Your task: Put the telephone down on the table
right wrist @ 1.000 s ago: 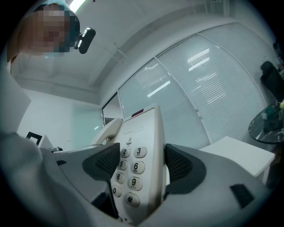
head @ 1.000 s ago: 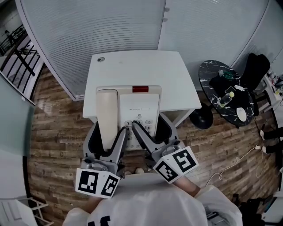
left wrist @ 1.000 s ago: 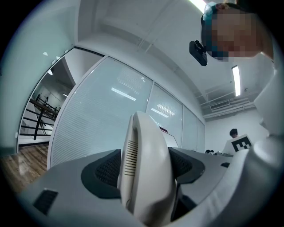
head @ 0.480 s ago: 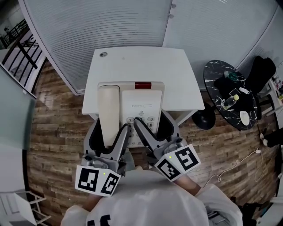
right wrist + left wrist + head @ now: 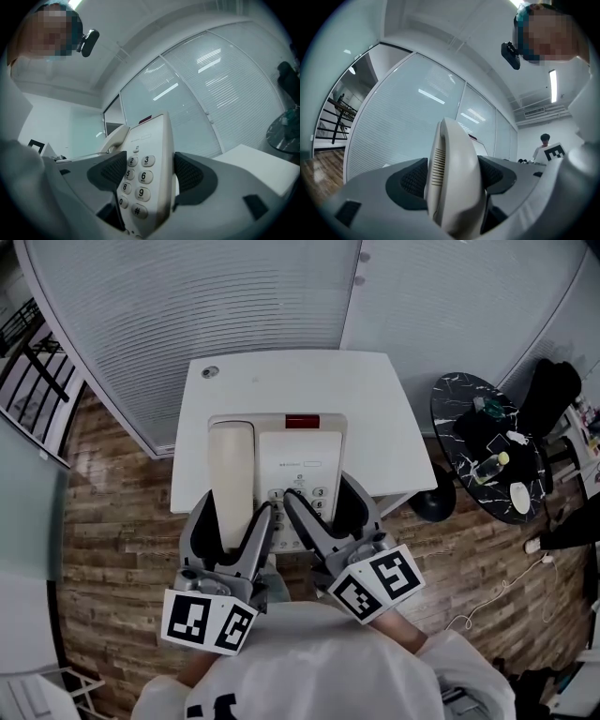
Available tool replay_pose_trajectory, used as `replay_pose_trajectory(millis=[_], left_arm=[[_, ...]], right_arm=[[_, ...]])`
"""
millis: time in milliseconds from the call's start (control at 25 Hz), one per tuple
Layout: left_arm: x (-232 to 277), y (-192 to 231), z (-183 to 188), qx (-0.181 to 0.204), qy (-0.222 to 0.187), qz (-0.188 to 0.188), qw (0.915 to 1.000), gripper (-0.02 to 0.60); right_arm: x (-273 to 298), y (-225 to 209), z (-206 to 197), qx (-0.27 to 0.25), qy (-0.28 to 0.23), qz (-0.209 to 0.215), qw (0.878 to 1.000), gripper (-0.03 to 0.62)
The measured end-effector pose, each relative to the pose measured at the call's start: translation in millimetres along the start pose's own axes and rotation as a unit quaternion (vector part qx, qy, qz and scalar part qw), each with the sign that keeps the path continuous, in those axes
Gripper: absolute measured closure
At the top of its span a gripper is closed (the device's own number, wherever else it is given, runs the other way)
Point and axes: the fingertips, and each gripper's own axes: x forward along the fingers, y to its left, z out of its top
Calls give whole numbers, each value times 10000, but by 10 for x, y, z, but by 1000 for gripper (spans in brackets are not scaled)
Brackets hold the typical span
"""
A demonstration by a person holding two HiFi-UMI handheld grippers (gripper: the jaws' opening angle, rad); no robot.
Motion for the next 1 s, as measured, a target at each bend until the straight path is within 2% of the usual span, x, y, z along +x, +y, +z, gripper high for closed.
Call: replay_pose_trajectory(millis=[440,1000], left_arm=[[850,585,154,30,95,-223,9997,250],[1459,1127,294,15,146,-354,9993,250]], right_arm=[[918,-373,55,28,-94,-234,9997,267],[1688,-579,67,21,-126,-370,9992,267]])
